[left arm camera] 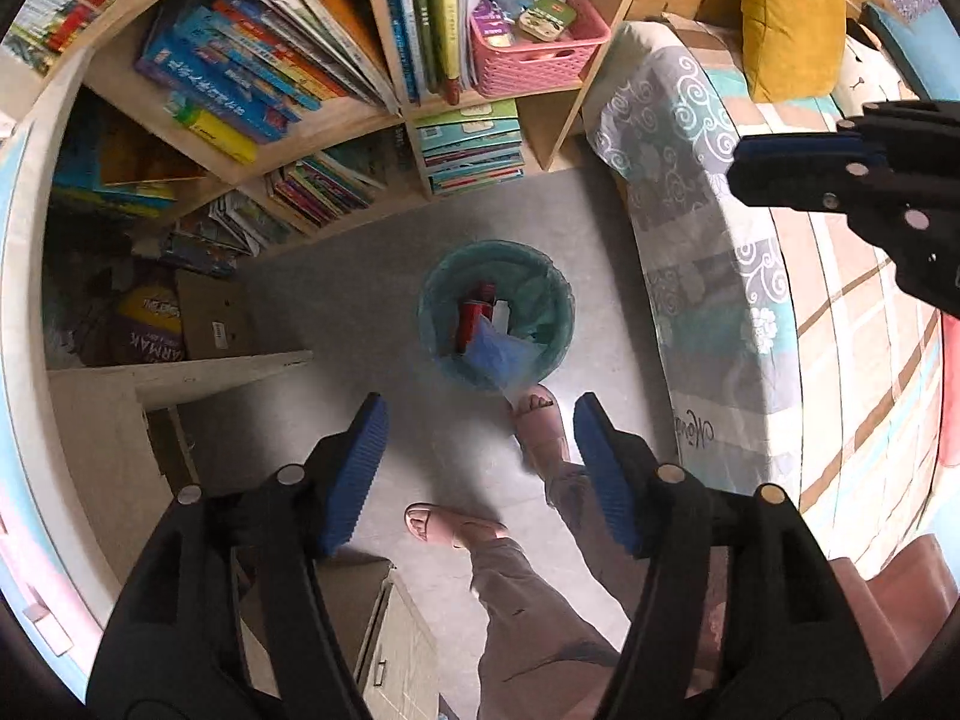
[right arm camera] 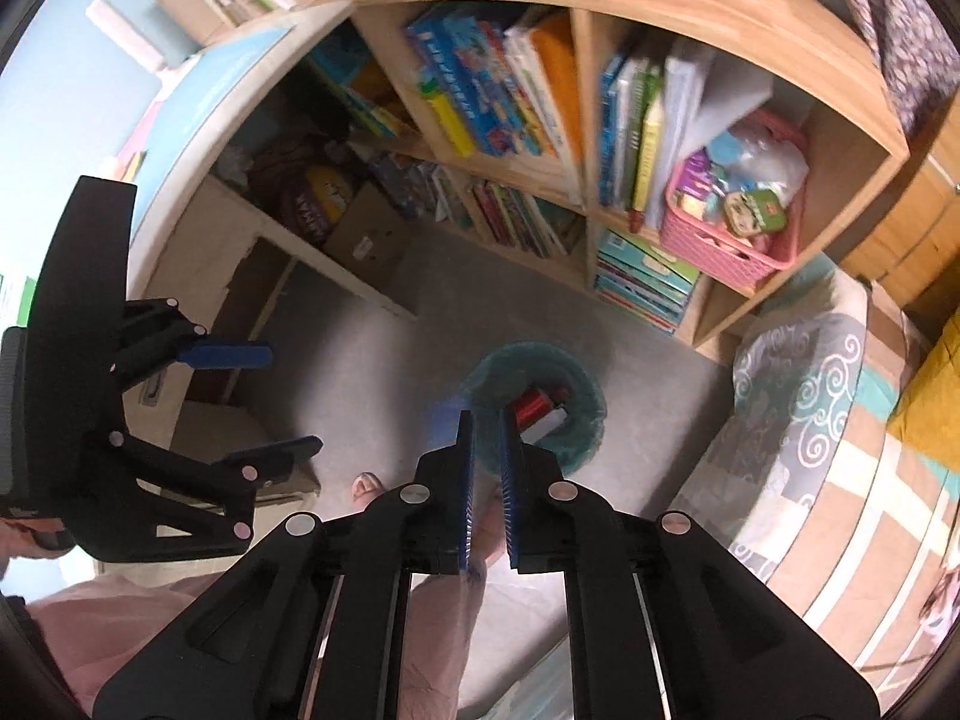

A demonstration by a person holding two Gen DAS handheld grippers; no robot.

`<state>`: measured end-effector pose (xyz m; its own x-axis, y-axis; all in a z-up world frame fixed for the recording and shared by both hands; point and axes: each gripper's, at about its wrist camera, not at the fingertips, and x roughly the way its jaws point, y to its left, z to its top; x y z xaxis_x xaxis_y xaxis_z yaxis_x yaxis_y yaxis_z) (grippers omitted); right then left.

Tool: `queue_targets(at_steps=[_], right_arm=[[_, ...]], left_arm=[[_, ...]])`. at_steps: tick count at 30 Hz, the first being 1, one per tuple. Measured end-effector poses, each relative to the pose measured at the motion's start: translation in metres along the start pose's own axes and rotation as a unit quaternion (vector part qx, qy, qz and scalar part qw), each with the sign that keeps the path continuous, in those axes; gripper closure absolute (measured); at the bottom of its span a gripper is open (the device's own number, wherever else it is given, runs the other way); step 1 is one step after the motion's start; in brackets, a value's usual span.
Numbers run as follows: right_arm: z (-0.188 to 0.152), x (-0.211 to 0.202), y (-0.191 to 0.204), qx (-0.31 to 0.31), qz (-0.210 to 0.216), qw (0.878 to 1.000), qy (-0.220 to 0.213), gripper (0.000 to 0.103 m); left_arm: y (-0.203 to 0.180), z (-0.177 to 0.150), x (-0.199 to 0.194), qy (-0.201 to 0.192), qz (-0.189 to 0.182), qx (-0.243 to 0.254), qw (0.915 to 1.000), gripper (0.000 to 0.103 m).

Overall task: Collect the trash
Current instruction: 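Open the right tool over the bin while the left tool releases the bag, then move both open tools back over the table items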

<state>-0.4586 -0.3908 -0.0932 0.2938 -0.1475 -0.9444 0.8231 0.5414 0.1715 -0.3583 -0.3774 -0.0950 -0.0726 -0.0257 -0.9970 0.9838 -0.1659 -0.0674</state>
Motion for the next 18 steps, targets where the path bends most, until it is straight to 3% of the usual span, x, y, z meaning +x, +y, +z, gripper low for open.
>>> queue_targets(at_steps=[2,11,18], right_arm=[[-0.002,0.0,-0.008,0.006,0.001,1.0,0.002,0.092],[-0.007,0.0,-0.02,0.012,0.008,1.0,0.006,0.092],[0.011,0.001,0.009,-0.031,0.022,0.999,0.003,0.092]], left_arm=[[-0.003,0.004,0.001,0.002,0.001,0.001,1.0,0.034],[-0.003,0.007,-0.008,-0.001,0.016,-0.002,0.9999,0.034],[0.033,-0.015,-0.033,-0.019,0.038,-0.056,0.9975,0.034]])
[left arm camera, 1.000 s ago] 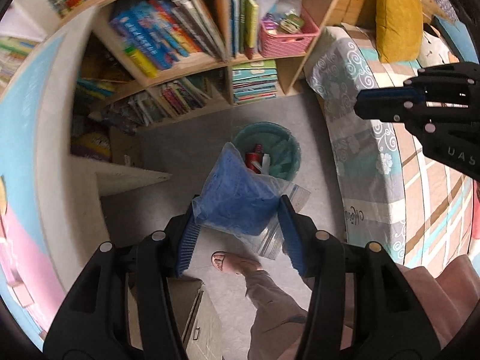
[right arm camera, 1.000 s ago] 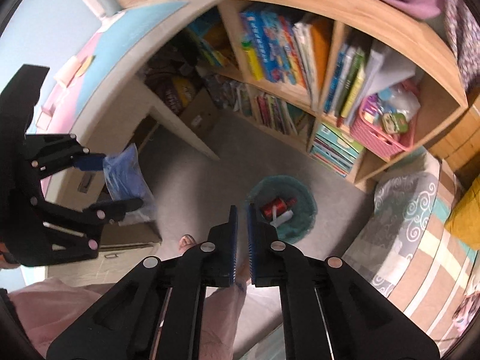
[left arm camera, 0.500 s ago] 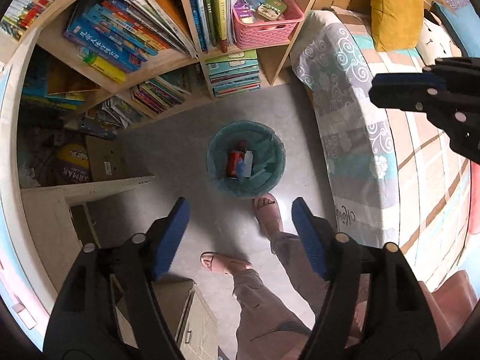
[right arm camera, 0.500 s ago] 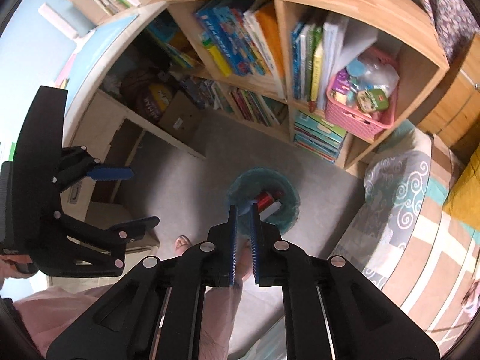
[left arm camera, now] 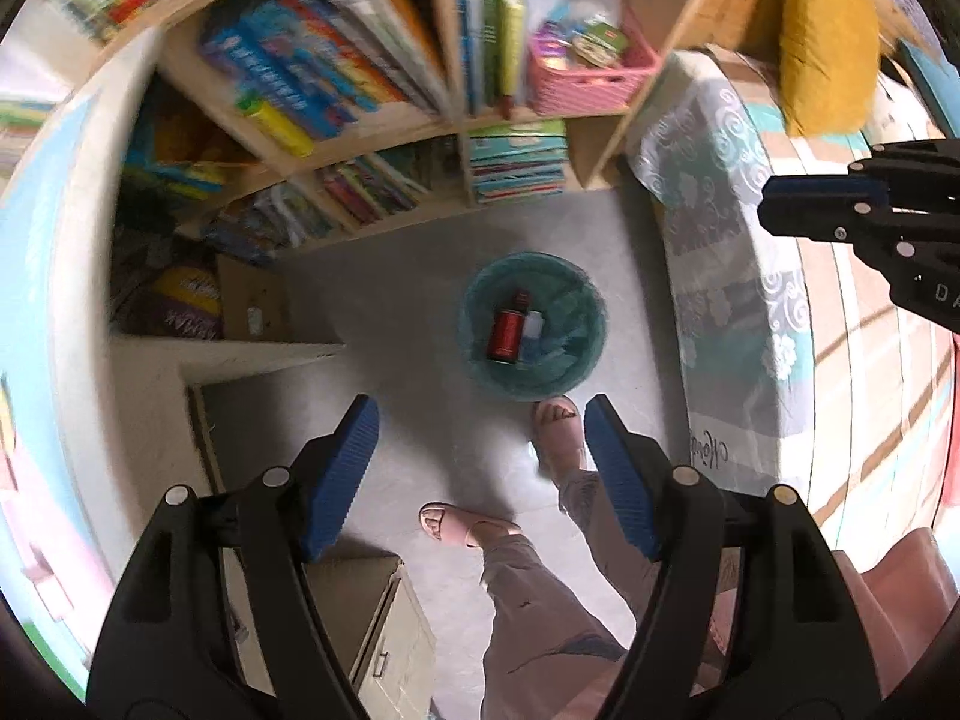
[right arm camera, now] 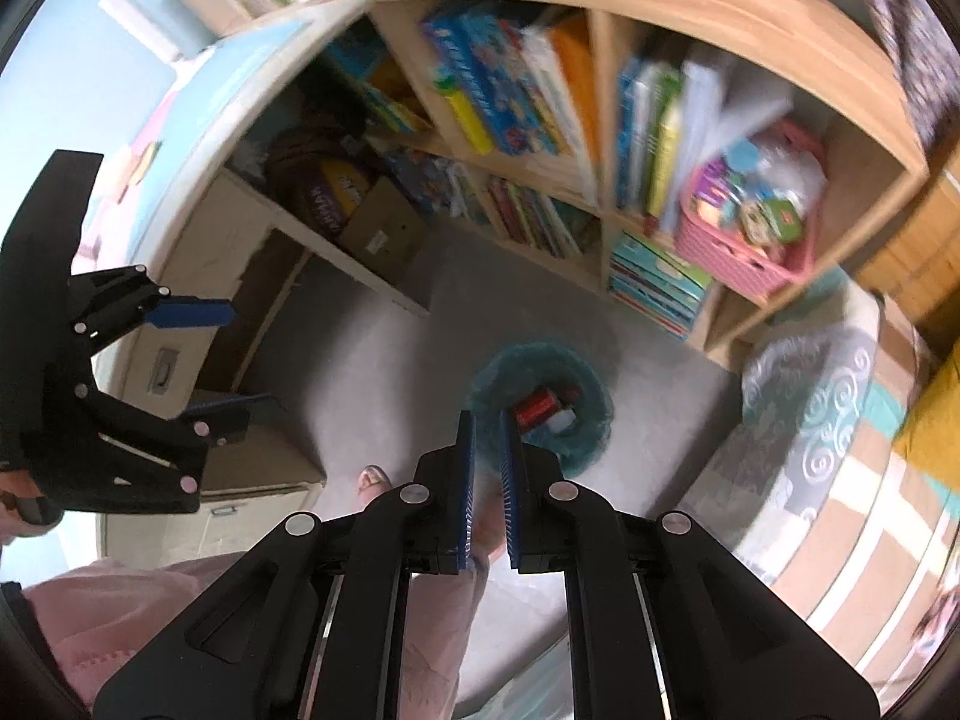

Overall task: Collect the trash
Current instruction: 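Move both open tools back over the table items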

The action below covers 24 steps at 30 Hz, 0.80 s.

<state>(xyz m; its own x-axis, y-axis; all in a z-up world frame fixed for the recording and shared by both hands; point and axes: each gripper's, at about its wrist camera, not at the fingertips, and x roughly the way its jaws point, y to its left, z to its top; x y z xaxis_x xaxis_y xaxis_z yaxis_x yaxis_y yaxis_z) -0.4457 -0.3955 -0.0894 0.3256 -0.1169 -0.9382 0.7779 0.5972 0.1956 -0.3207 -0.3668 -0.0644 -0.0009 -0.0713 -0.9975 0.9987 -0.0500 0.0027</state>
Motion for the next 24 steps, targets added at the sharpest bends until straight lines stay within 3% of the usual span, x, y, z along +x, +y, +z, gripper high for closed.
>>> queue_targets(at_steps=[6,13,14,15,16,17,18,20,24], right_arm=[[0.029,0.006,0.055,-0.07,0.02,0.997,-0.004,0.092],[0.059,0.017,0.152,-0.15,0.05,0.987,-0.01,0.091],[0.06,0.018,0.163,-0.158,0.052,0.986,-0.011,0.083],[0.064,0.019,0.18,-0.17,0.057,0.984,-0.014,0.062],[0.067,0.018,0.191,-0.176,0.059,0.982,-0.018,0.049],[0.069,0.017,0.205,-0.183,0.062,0.981,-0.026,0.025],[0.071,0.015,0.216,-0.188,0.066,0.979,-0.036,0.013],[0.078,0.011,0.243,-0.202,0.081,0.974,-0.056,0.012],[0.095,0.02,0.291,-0.223,0.088,0.97,-0.049,0.012]], left_arm=[[0.05,-0.035,-0.025,-0.02,0.023,-0.066,0.9974,0.034],[0.118,-0.105,-0.049,-0.034,0.049,-0.156,0.9859,0.032],[0.13,-0.118,-0.053,-0.037,0.056,-0.172,0.9828,0.025],[0.138,-0.127,-0.056,-0.039,0.06,-0.182,0.9807,0.021],[0.149,-0.139,-0.06,-0.043,0.065,-0.196,0.9775,0.014],[0.161,-0.152,-0.064,-0.048,0.069,-0.212,0.9737,0.012],[0.17,-0.163,-0.068,-0.05,0.072,-0.223,0.9709,0.012],[0.189,-0.182,-0.072,-0.053,0.082,-0.243,0.965,0.009],[0.225,-0.221,-0.082,-0.062,0.091,-0.285,0.9522,0.007]])
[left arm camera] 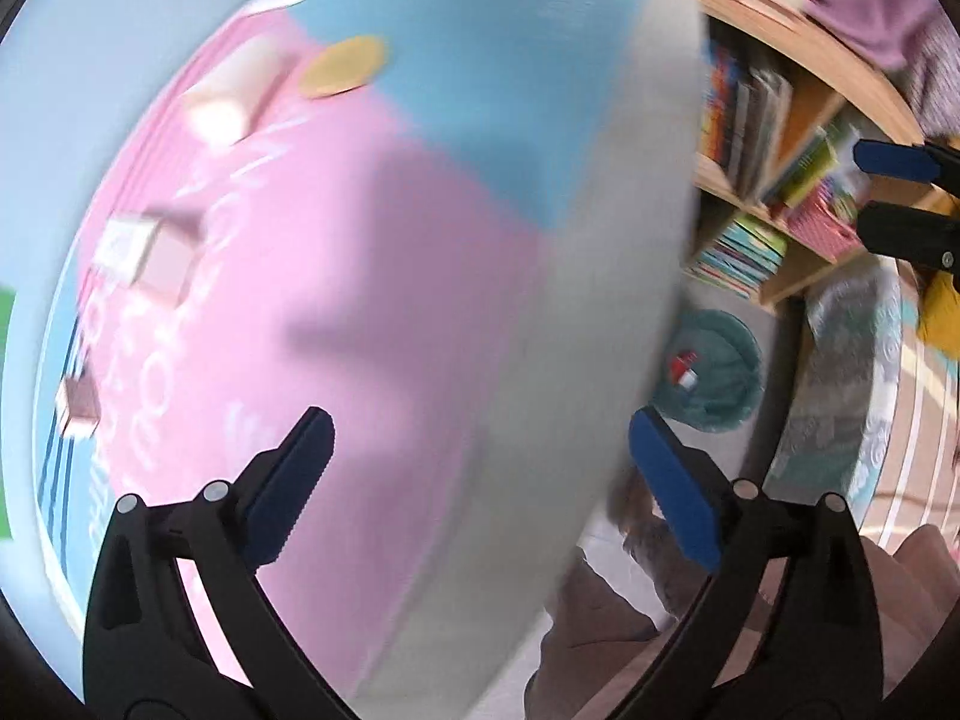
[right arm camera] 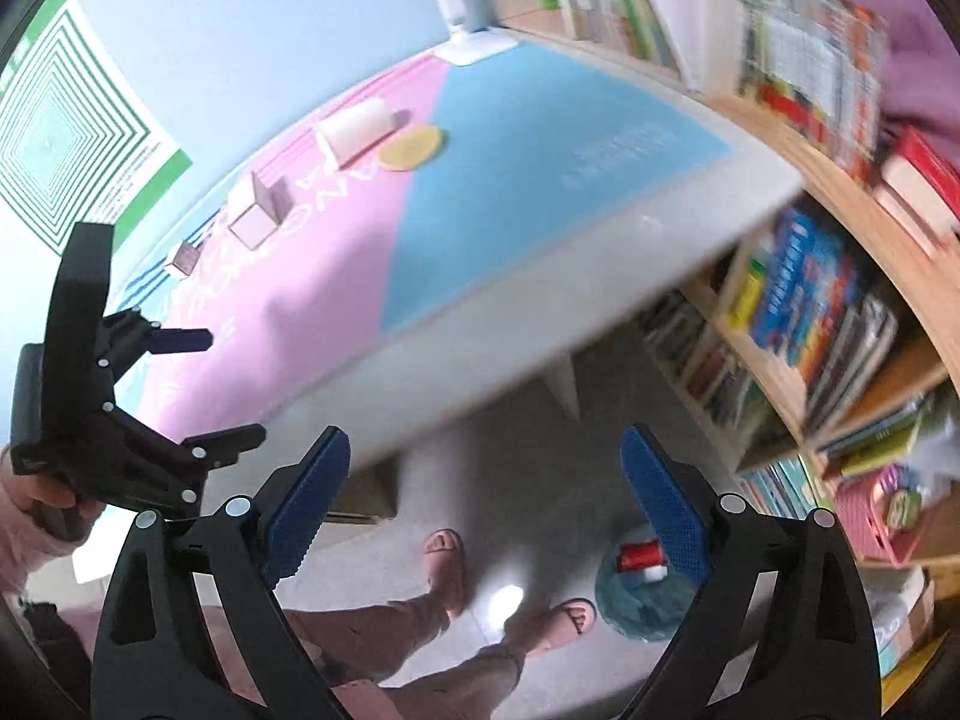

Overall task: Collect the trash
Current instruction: 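Move both open tools back over the table items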

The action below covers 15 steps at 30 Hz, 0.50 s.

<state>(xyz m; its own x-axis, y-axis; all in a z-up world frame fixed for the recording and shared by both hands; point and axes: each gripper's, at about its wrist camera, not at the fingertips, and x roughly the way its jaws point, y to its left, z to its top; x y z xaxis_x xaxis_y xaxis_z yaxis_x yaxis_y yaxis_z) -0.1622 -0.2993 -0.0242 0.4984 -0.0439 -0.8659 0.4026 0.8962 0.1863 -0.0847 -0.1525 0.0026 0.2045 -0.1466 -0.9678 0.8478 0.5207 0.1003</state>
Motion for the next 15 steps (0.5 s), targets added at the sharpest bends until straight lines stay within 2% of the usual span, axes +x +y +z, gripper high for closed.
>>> queue_targets(at_steps=[7,15], right_arm=[[0.053,0.03,0.058,-0.054,-0.026,0.998,-0.008,0.011],[0.099,0.066,0.101,-0.1,-0.048,0.994,-0.004,0.011]], left_arm=[[0.088,-0.017,-0.007,-0.014,0.018,-0.066,0.9975,0.007],[0.153,-0.017,-0.008,-0.023,0.034,-0.107,0.9934,0.007]])
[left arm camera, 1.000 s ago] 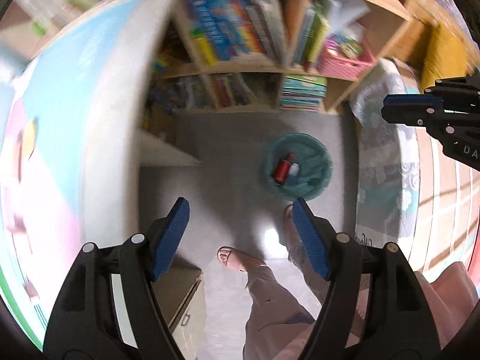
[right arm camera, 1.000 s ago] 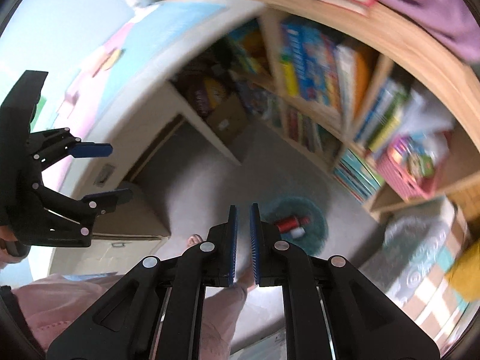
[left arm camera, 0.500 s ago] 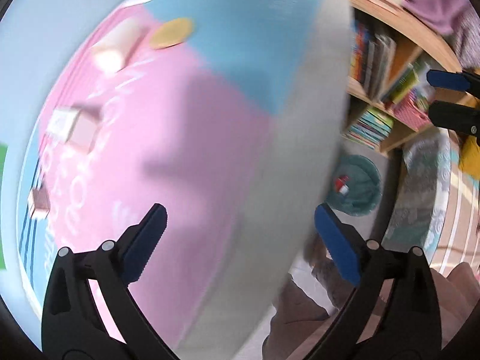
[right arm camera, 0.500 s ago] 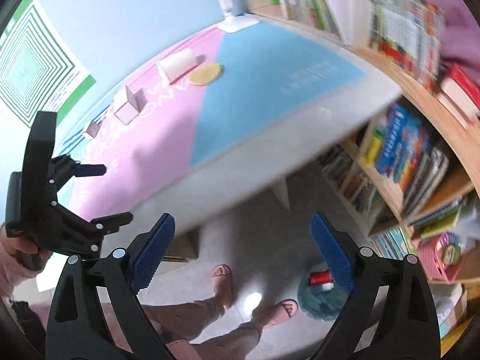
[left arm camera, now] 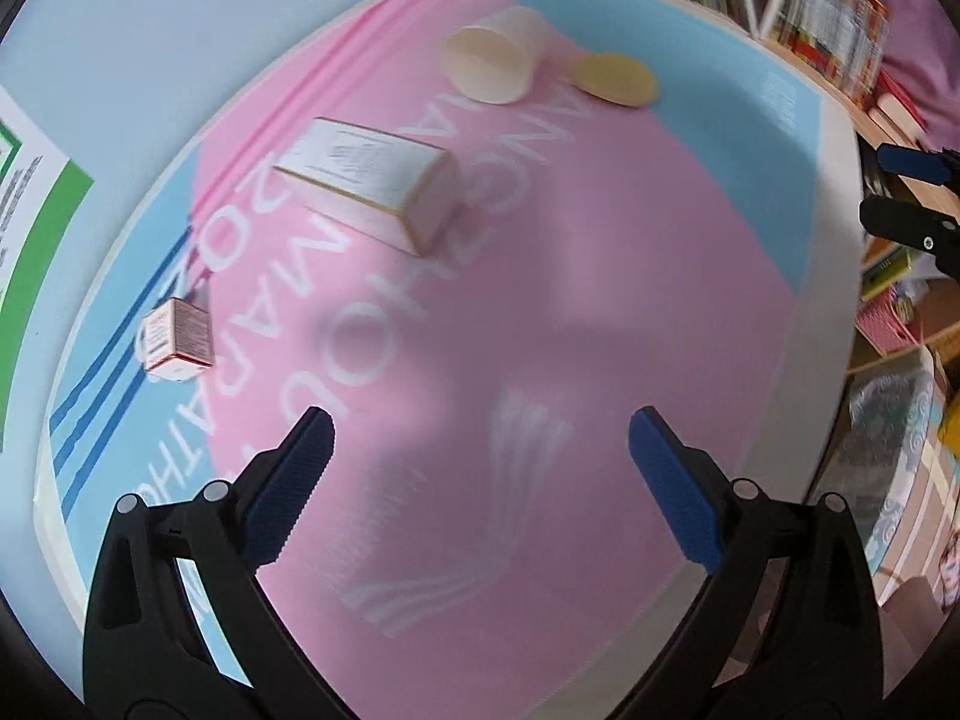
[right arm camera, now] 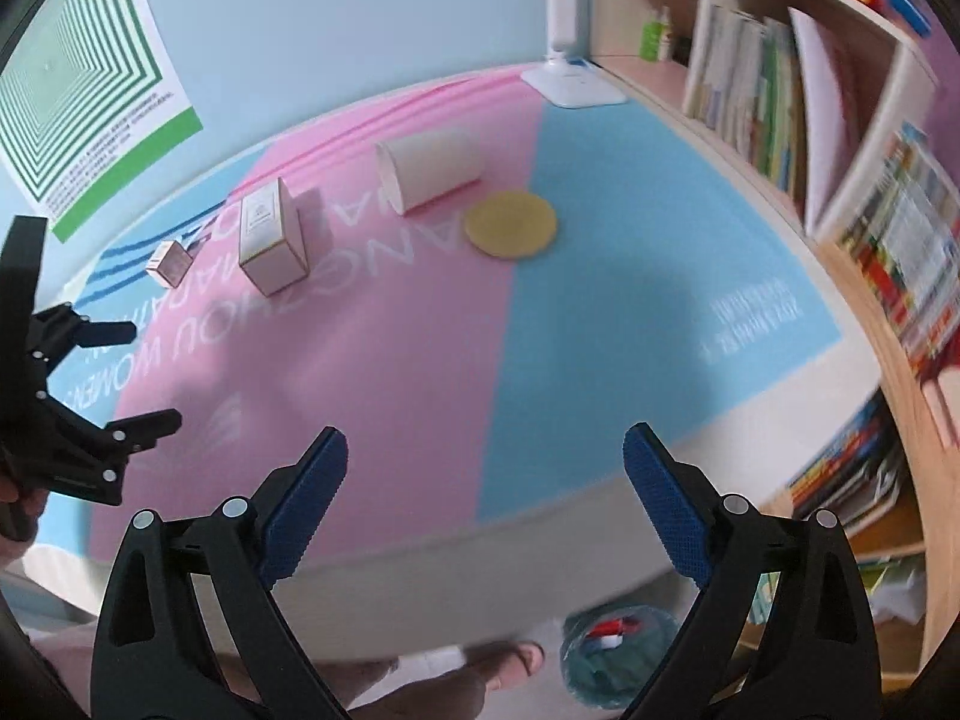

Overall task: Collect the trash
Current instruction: 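Move both open tools back over the table items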

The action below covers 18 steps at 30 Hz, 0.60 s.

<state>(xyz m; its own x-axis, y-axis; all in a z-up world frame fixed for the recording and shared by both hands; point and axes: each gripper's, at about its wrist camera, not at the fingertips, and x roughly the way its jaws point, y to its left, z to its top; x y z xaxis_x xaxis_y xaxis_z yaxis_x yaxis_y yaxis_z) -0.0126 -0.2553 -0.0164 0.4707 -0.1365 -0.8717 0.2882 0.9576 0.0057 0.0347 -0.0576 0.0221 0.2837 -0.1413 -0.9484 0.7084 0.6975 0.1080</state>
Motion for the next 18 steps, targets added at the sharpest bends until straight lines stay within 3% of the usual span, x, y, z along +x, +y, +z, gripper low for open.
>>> queue_targets(at_steps=[10,18], right_arm=[[0.05,0.049,0.007,-0.066,0.019,0.997,0.029,0.011],[0.102,0.095,-0.015,-0.126,0.033,0.99,0.051,0.011]], left_arm=[[0.026,0.03,0.018,0.002,0.009,-0.064,0.9979,0.007],[0.024,0.07,0.04,0.015,0.047,-0.122,0.9913,0.007]])
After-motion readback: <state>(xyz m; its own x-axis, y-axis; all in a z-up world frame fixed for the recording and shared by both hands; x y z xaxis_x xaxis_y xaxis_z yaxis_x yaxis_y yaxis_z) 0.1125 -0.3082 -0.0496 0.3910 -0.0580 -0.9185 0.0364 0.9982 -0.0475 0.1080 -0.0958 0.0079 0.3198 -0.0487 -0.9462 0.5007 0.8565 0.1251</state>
